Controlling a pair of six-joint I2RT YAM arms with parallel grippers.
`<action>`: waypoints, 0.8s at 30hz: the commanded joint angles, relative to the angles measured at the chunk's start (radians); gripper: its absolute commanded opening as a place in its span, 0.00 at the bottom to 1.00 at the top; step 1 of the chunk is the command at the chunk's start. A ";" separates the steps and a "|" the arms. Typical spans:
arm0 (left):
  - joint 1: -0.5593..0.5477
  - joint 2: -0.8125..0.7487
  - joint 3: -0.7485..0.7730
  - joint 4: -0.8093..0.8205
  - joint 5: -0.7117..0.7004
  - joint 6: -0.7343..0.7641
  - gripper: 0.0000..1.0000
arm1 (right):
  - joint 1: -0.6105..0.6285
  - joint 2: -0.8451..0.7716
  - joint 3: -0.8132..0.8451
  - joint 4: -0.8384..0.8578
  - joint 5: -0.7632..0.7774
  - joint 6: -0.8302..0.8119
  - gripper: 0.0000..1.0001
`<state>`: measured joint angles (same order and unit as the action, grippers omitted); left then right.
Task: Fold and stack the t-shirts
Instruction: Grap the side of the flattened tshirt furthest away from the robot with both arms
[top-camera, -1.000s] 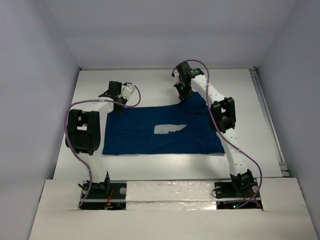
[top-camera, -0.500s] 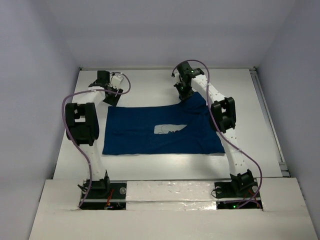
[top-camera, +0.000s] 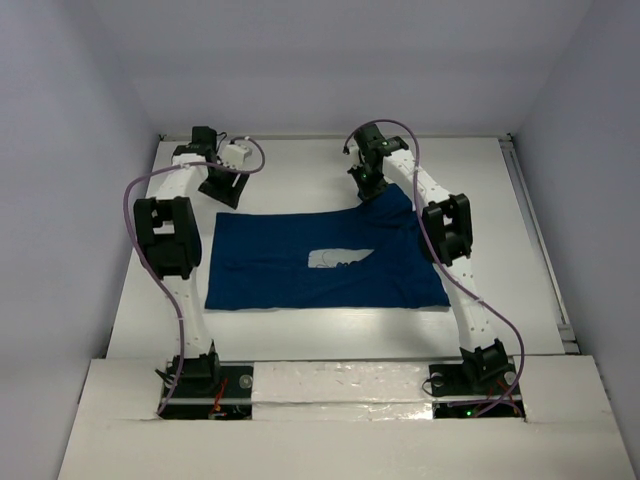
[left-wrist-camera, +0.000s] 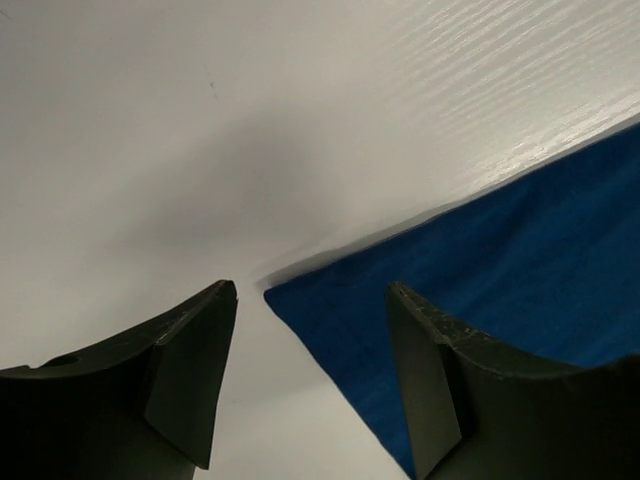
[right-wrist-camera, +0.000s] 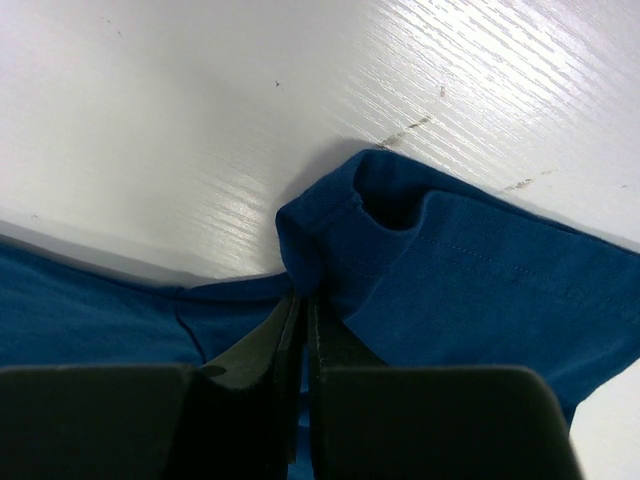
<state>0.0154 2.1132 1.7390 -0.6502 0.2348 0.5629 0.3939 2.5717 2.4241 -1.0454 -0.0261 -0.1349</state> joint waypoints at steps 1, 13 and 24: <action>0.012 0.039 0.059 -0.115 0.020 0.034 0.58 | -0.004 -0.035 -0.019 0.001 -0.008 -0.006 0.06; 0.012 0.102 0.060 -0.134 -0.017 0.035 0.57 | -0.004 -0.036 -0.022 0.002 -0.015 -0.008 0.07; 0.012 0.082 0.015 -0.085 -0.008 0.026 0.00 | -0.004 -0.036 -0.020 0.002 -0.017 -0.011 0.06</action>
<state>0.0204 2.2150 1.7790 -0.7506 0.2188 0.5896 0.3935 2.5702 2.4203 -1.0424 -0.0341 -0.1352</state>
